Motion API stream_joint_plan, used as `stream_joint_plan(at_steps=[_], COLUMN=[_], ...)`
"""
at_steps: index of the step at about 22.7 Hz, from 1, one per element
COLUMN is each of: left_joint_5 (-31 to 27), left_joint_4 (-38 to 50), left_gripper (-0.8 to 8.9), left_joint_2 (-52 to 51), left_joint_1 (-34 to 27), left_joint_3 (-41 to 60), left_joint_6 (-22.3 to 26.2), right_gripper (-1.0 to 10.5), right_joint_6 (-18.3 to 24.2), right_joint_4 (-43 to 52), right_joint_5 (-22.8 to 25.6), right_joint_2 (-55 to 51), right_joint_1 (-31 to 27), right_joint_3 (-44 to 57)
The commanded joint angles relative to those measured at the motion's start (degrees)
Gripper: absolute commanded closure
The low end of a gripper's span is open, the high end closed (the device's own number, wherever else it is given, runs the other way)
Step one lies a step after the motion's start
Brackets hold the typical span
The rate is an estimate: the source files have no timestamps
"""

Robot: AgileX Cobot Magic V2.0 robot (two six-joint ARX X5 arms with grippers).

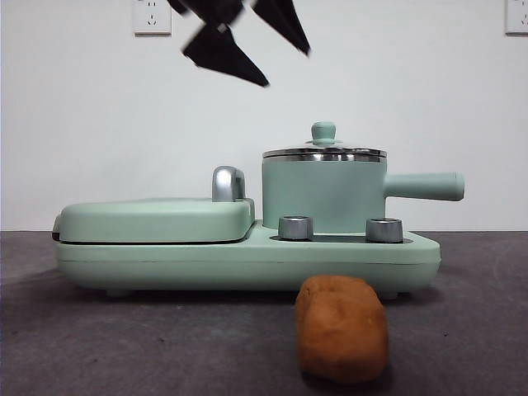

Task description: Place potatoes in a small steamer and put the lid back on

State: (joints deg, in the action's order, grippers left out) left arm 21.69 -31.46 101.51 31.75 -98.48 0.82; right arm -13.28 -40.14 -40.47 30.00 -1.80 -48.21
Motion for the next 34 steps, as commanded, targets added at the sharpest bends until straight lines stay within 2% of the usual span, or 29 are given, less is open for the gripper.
stream_joint_plan(at_steps=[1, 4, 8, 11, 14, 18, 19, 22, 27, 34], left_joint_5=[-2.97, -5.57, -5.84, -5.97, -10.36, -10.73, -10.75, -10.78, -10.78, -10.78], left_joint_4=[1.49, 2.89, 7.39, 10.16, 10.58, 10.78, 10.95, 12.04, 13.97, 10.93], left_gripper=[4.04, 4.04, 4.05, 4.07, 4.08, 4.16, 4.27, 5.54, 6.71, 6.59], left_joint_2=[4.87, 8.61, 12.15, 14.25, 15.32, 16.13, 16.22, 16.37, 16.37, 16.37], left_joint_1=[1.60, 2.64, 3.78, 4.87, 5.73, 5.86, 5.86, 5.86, 5.86, 5.84], left_joint_3=[-4.37, -6.84, -7.13, -7.13, -7.13, -7.13, -7.13, -7.13, -7.13, -7.13], left_joint_6=[4.00, 6.86, 7.72, 10.27, 10.71, 10.73, 10.71, 10.69, 10.49, 10.75], right_gripper=[4.5, 4.5, 4.5, 4.5, 4.5, 4.5, 4.5, 4.5, 4.5, 4.5], right_joint_6=[0.26, 0.28, 0.28, 0.26, 0.26, 0.28, 0.28, 0.28, 0.26, 0.24], right_joint_4=[0.15, 0.15, 0.15, 0.15, 0.09, -0.20, -0.22, -0.20, -0.22, -0.55], right_joint_5=[-0.04, -0.04, -0.04, -0.07, -0.07, -0.07, -0.07, -0.04, -0.04, -0.07], right_joint_2=[0.26, 0.26, 0.26, 0.26, 0.26, 0.26, 0.26, 0.26, 0.26, 0.26], right_joint_1=[0.17, 0.17, 0.17, 0.17, 0.17, 0.24, 0.24, 0.24, 0.24, 0.24], right_joint_3=[-0.98, -0.98, -0.98, -0.98, -0.98, -0.98, -0.98, -0.98, -0.98, -0.98])
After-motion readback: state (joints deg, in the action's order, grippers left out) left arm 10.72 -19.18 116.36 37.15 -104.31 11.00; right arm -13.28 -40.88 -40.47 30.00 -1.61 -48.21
